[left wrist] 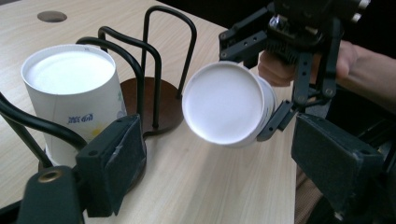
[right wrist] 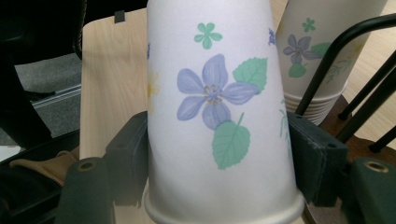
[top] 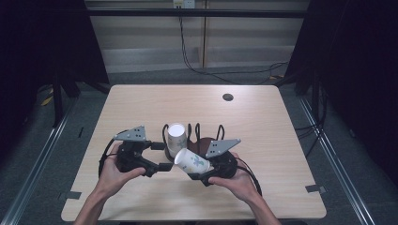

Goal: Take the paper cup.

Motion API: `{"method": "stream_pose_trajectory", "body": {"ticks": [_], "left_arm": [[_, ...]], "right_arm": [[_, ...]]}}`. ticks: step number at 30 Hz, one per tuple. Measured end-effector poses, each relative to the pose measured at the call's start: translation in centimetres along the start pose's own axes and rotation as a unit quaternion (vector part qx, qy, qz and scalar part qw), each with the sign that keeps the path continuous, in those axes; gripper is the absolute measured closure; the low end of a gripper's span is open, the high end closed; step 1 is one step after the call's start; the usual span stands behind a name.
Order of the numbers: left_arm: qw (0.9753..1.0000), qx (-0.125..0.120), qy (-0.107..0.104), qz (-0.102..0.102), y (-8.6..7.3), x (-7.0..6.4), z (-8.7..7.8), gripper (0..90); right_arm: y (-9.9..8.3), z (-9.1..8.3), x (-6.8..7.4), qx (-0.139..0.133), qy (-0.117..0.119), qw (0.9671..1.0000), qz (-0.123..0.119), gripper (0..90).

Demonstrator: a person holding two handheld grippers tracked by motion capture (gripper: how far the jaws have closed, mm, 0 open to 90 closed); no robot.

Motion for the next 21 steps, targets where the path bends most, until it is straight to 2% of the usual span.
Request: {"method": "stream_pose_trajectory", "body": {"ticks": [12,15,21], "left_arm": [[0.9992,0.033,0.002,0.021,-0.8,-0.1,1.0,18.5],[0.9984,0.046,0.011,0.032,-1.0,0.0,1.1,19.4],[0.9970,0.065,0.014,0.041,-1.4,0.0,1.5,20.0]], "right_arm": [[-0.1,-0.9,-0.3,0.031,0.009,0.9995,-0.004,30.5],[-0.2,-0.9,-0.3,0.041,0.015,0.9990,-0.005,30.5],[-0.3,-0.8,0.0,0.059,0.026,0.9978,-0.015,30.5]]}}
Point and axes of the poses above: each handheld gripper's, and its own axes: z roughly forward along the jaws, y roughly out of its top, x roughly to its left, the point moved 6 cm from there along z, roughly forward along the jaws, and after that the axes turned 9 degrees about -z, right-handed, at the moved point
